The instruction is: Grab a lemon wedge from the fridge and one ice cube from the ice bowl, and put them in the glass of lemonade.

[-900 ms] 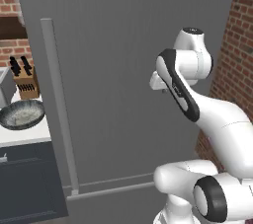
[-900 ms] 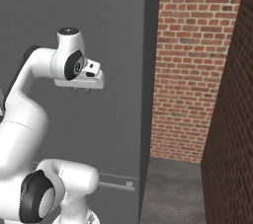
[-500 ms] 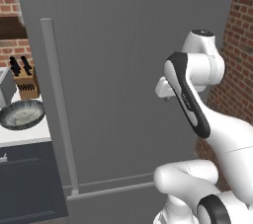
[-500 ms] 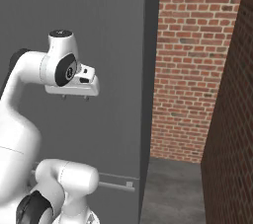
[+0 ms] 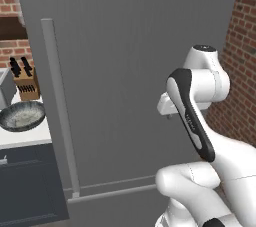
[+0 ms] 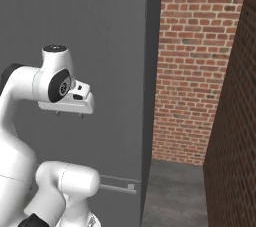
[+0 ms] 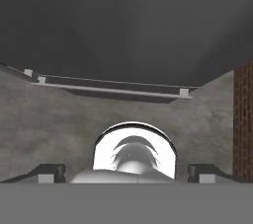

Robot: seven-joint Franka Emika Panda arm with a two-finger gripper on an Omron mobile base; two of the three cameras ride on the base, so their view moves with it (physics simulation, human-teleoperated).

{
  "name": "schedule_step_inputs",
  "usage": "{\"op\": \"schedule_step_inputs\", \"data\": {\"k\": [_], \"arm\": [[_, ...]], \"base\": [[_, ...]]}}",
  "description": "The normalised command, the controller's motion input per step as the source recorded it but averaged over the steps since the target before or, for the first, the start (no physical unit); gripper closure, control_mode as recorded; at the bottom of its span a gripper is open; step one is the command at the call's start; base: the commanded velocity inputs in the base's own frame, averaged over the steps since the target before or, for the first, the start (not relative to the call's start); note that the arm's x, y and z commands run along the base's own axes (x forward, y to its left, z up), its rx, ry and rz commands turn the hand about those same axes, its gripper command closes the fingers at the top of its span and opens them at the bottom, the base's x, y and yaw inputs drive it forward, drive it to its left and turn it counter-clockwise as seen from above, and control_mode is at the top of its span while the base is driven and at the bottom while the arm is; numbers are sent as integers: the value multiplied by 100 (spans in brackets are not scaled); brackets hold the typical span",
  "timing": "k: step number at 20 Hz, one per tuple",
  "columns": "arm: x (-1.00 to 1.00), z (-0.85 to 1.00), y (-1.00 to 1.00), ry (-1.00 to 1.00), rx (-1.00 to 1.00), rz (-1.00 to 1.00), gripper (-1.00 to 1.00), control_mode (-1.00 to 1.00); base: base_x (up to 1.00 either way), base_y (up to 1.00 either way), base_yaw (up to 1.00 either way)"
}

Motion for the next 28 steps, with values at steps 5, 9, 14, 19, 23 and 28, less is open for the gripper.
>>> {"op": "schedule_step_inputs", "data": {"k": [5, 9, 14, 19, 23, 28], "arm": [[0, 0, 0, 0, 0, 0, -100, 100], [0, 0, 0, 0, 0, 0, -100, 100], [0, 0, 0, 0, 0, 0, -100, 100], [0, 0, 0, 0, 0, 0, -100, 100], [0, 0, 0, 0, 0, 0, -100, 100], [0, 0, 0, 0, 0, 0, -100, 100]], "base": [[-42, 60, 0], [-26, 100, 0], [-2, 100, 0], [0, 100, 0], [40, 99, -5], [100, 32, -3]]}}
